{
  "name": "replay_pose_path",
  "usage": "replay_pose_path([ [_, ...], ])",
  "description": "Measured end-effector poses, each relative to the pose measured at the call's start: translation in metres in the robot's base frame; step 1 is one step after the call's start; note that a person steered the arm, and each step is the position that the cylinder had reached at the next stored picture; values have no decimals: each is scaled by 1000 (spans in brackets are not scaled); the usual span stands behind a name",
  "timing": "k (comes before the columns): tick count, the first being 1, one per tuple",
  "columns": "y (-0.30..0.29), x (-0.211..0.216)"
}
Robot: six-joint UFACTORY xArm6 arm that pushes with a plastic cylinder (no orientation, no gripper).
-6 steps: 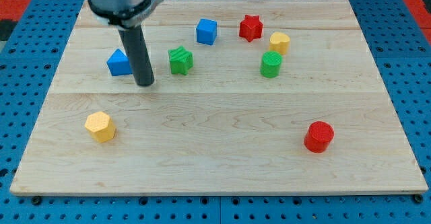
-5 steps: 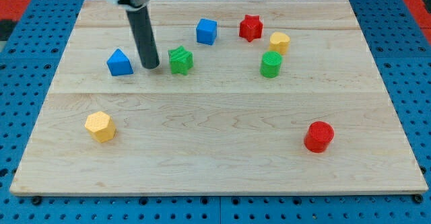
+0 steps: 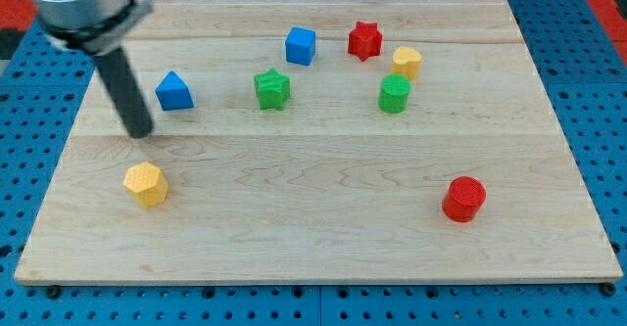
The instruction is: Move the arm close left to the blue triangle
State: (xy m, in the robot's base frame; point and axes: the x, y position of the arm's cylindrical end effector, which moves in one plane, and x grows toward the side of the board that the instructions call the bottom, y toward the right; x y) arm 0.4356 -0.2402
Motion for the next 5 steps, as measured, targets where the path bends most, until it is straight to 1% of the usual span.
replay_pose_path([
  [1, -56, -26],
  [2, -39, -93],
  [3, 7, -82],
  [4, 25, -38],
  [5, 72, -37],
])
